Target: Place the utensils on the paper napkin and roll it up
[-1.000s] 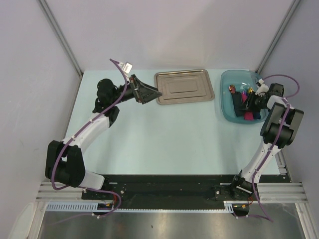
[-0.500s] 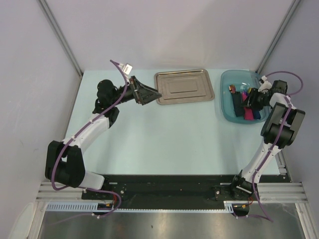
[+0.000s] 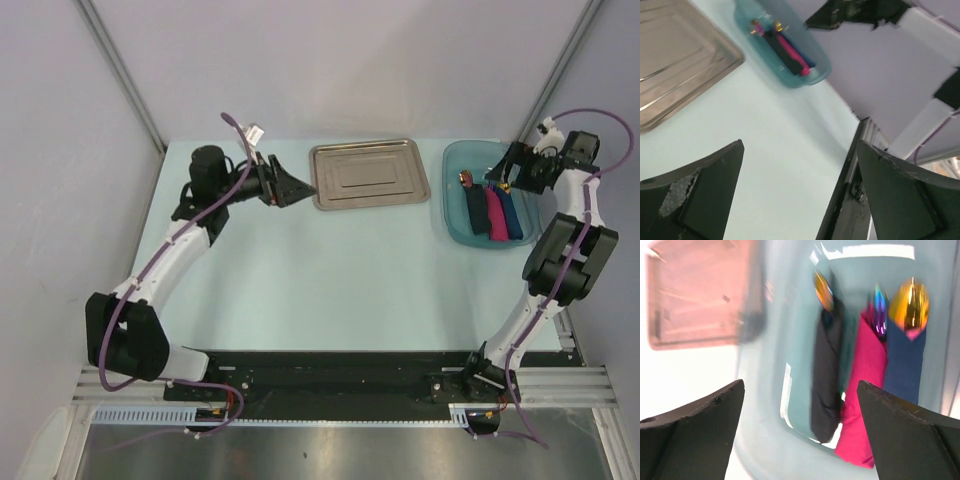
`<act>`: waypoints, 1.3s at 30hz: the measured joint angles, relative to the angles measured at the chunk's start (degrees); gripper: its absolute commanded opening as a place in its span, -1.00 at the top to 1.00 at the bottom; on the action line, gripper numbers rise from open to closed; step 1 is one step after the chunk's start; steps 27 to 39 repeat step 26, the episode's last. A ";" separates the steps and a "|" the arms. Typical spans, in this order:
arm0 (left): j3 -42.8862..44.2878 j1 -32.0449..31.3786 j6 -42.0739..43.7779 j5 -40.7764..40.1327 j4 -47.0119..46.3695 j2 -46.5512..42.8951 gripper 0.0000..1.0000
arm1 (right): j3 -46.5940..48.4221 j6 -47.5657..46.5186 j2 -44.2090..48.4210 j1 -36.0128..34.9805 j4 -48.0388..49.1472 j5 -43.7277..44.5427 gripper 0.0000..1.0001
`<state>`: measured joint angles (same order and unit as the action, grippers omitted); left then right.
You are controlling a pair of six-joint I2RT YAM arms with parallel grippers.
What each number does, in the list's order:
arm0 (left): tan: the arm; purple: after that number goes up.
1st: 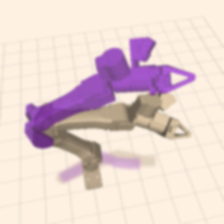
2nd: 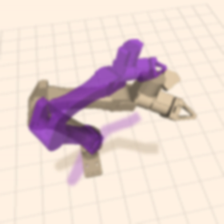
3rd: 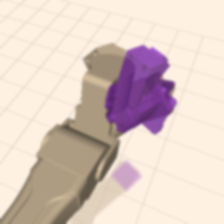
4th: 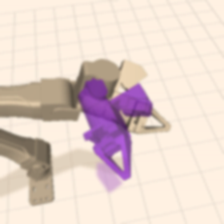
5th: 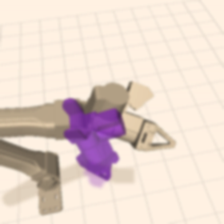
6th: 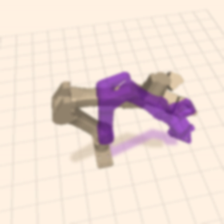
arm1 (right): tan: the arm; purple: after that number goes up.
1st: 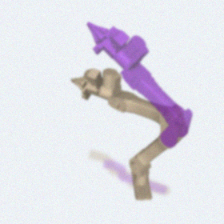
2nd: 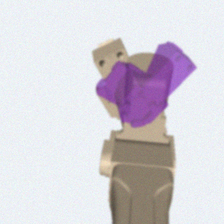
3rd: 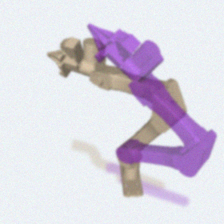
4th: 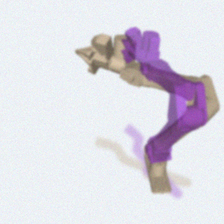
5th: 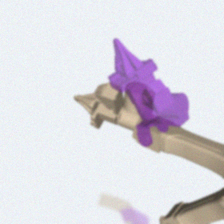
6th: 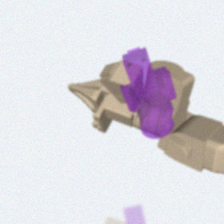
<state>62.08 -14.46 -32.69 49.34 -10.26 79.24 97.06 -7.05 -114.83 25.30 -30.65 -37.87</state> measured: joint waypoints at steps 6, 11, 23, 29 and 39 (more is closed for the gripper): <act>17.29 7.67 10.47 -2.71 24.13 4.87 -0.99 | 2.01 1.70 9.51 -4.61 -0.39 -0.46 -0.99; 27.12 13.44 19.74 -9.25 40.46 8.90 -0.99 | -2.51 3.45 19.56 -13.75 0.52 0.00 -0.99; 8.22 13.68 31.41 -25.20 52.17 -2.03 -0.99 | -39.76 6.01 44.85 -29.33 1.73 4.63 -0.99; 4.24 13.68 32.92 -27.26 53.07 -5.44 -0.99 | -42.60 6.01 49.31 -28.79 1.14 5.81 -1.00; 4.24 13.68 32.92 -27.26 53.07 -5.44 -0.99 | -42.60 6.01 49.31 -28.79 1.14 5.81 -1.00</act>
